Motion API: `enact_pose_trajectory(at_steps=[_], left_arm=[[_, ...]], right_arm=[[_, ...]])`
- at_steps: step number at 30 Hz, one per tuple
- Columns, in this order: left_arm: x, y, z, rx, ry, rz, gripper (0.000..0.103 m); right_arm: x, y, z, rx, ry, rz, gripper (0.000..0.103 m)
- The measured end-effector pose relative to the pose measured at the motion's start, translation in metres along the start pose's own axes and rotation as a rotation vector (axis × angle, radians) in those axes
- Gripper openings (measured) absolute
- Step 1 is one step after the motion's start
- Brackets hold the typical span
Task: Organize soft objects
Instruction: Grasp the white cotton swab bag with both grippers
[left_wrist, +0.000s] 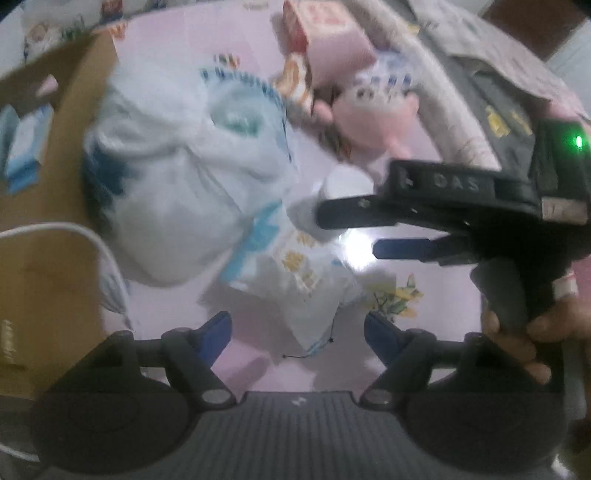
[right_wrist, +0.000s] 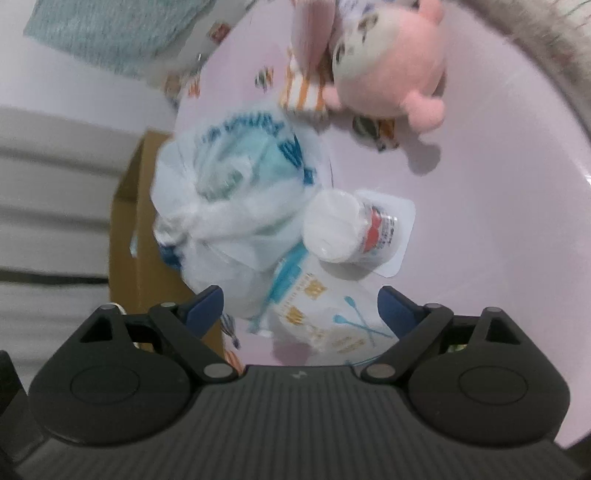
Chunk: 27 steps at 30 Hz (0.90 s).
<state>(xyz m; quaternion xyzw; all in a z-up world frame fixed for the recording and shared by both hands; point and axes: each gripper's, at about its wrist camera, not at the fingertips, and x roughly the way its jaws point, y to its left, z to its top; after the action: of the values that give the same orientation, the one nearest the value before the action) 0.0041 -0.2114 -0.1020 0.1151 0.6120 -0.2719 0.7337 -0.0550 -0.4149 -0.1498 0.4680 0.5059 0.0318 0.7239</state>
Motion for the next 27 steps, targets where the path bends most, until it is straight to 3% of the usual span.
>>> enact_pose_trajectory(at_steps=[5,11,17,21,27], left_arm=[[0.05,0.0,-0.001,-0.039,0.07,0.001,0.074],[0.077,0.002,0.007,-0.058,0.101,-0.001,0.073],[0.082,0.001,0.008,-0.051,0.102,0.013,0.073],[0.078,0.003,0.008,-0.048,0.106,-0.003,0.067],[0.058,0.003,0.005,-0.014,0.114,-0.025,0.061]], right_arm=[[0.033,-0.007,0.008,-0.047,0.074,-0.015,0.082],[0.052,-0.007,0.013,-0.096,0.113,0.009,0.078],[0.057,-0.004,0.013,-0.11,0.147,0.02,0.065],[0.056,-0.008,0.014,-0.102,0.164,0.022,0.047],[0.045,-0.01,0.005,-0.099,0.176,0.066,0.04]])
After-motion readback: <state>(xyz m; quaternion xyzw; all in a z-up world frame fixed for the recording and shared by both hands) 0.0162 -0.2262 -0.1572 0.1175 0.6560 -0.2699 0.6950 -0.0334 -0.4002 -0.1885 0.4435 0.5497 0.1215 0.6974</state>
